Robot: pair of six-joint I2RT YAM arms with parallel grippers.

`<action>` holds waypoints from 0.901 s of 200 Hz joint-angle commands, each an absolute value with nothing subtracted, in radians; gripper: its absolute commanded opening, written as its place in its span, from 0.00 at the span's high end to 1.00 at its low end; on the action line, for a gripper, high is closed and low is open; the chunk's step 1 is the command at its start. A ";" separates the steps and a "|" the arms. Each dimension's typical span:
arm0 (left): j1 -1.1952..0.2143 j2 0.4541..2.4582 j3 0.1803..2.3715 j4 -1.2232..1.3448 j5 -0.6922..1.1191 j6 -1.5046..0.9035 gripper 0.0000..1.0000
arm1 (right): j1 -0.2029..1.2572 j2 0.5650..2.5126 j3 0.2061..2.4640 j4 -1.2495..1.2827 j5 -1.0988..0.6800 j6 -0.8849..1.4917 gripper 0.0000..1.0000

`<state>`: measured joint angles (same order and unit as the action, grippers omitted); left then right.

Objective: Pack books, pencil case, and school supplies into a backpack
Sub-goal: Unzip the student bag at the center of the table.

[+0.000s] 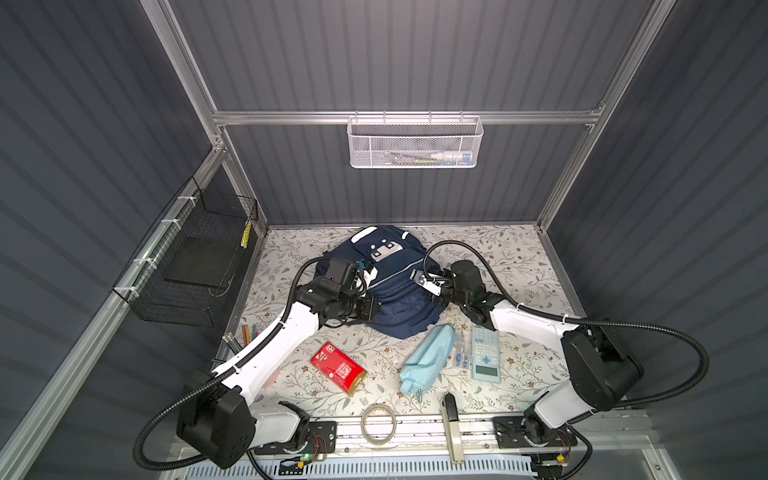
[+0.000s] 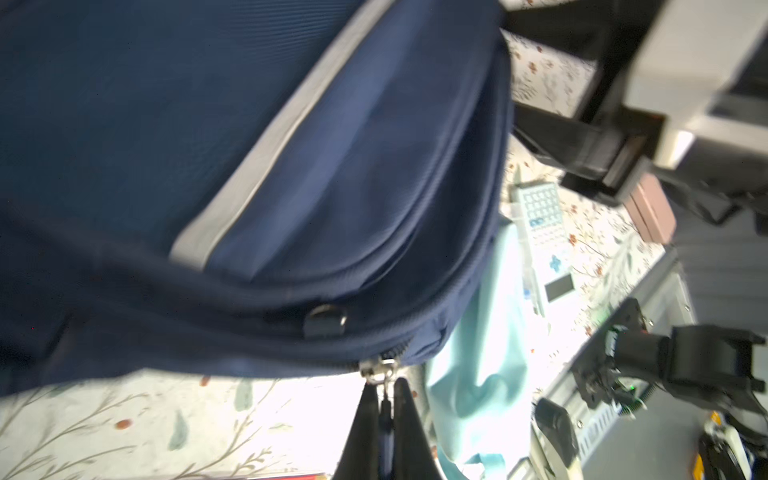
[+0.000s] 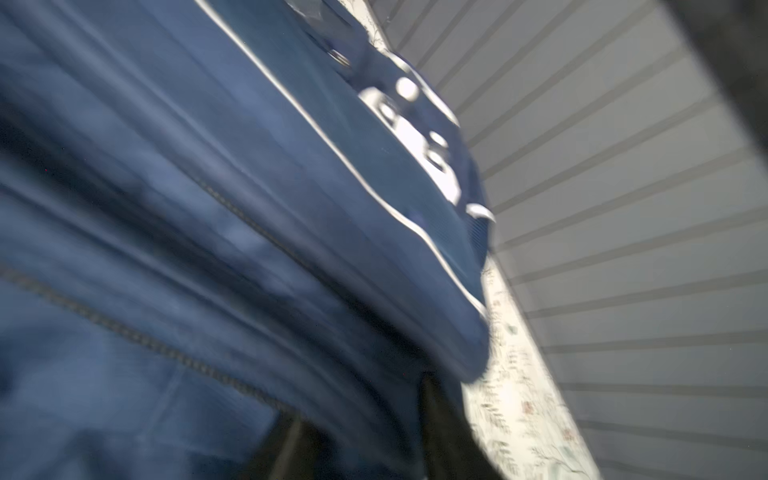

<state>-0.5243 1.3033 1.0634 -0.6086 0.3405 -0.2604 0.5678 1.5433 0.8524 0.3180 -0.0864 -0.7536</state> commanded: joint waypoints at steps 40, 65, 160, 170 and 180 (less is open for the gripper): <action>-0.525 1.324 1.100 -0.550 0.414 -0.287 1.00 | 0.676 1.311 0.798 0.169 -0.220 -0.751 0.35; -0.525 1.331 1.106 -0.543 0.433 -0.294 1.00 | 0.742 1.335 0.831 0.140 -0.231 -0.778 0.33; -0.525 1.313 1.105 -0.576 0.414 -0.304 1.00 | 0.818 1.574 0.960 0.126 -0.254 -0.860 0.65; -0.525 1.310 1.105 -0.590 0.396 -0.302 1.00 | 0.818 1.578 0.951 0.130 -0.237 -0.876 0.85; -0.523 1.306 1.100 -0.598 0.379 -0.303 1.00 | 0.815 1.578 0.941 0.136 -0.223 -0.889 0.97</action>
